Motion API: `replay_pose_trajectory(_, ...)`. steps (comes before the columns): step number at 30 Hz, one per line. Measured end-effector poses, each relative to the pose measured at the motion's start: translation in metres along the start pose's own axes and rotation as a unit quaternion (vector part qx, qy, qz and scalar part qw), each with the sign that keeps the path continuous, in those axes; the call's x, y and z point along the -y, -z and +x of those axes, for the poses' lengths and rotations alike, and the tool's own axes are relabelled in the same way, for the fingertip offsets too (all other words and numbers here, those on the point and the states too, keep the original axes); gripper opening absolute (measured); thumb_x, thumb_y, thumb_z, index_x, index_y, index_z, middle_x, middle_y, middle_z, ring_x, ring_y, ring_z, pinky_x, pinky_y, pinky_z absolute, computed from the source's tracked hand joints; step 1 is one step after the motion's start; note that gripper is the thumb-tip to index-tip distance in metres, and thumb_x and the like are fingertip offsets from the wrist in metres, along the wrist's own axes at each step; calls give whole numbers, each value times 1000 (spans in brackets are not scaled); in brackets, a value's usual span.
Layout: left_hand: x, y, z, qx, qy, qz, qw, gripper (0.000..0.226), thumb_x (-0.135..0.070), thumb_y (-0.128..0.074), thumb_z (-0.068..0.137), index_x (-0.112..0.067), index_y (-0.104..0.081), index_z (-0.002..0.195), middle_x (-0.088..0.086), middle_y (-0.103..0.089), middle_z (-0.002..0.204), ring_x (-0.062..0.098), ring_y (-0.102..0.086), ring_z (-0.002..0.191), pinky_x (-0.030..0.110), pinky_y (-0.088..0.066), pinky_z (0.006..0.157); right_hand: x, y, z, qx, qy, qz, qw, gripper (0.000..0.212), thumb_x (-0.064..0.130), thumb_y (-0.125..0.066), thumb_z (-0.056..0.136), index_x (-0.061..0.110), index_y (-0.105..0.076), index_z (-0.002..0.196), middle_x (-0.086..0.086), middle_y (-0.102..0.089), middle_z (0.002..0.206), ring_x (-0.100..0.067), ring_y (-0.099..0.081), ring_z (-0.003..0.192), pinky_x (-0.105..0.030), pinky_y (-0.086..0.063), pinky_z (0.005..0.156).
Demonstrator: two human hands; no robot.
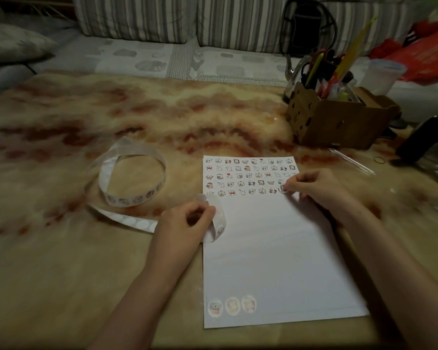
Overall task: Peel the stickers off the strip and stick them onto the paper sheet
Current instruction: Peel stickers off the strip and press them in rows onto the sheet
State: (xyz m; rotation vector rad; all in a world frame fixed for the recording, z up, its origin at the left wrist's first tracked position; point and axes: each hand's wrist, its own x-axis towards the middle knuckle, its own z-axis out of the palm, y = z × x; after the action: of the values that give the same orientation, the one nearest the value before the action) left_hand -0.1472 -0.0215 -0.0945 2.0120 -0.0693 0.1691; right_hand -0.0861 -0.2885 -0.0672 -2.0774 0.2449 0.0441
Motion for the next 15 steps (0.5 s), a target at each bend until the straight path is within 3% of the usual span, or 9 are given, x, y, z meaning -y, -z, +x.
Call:
replay_pose_trajectory(7, -1, -1, 0, 1, 5, 1, 1000, 14, -26, -64, 86, -23, -71, 74, -15, -71, 73, -4, -65, 73, 14, -48, 66, 0, -3, 0, -15, 7, -5, 1000, 12, 6, -71, 79, 13, -72, 69, 4, -70, 63, -2, -43, 41, -24, -32, 51)
replay_pose_trajectory(11, -1, 0, 0, 0, 3, 1, 1000, 13, -26, -65, 86, -23, -72, 75, -16, -71, 74, -5, -65, 74, 15, -48, 67, -1, -7, 0, -31, 8, -21, 999, 10, 6, -71, 79, 11, -72, 71, -4, -70, 68, -3, -40, 39, -21, -30, 45)
replay_pose_trajectory(15, 0, -1, 1, -1, 2, 4, 1000, 13, -26, -64, 86, -22, -72, 76, -15, -72, 75, -5, -64, 74, 18, -49, 68, -5, -11, 3, -51, 22, -39, 998, 4, 5, -72, 79, 7, -71, 75, 10, -60, 45, 1, -40, 33, -9, -26, 35)
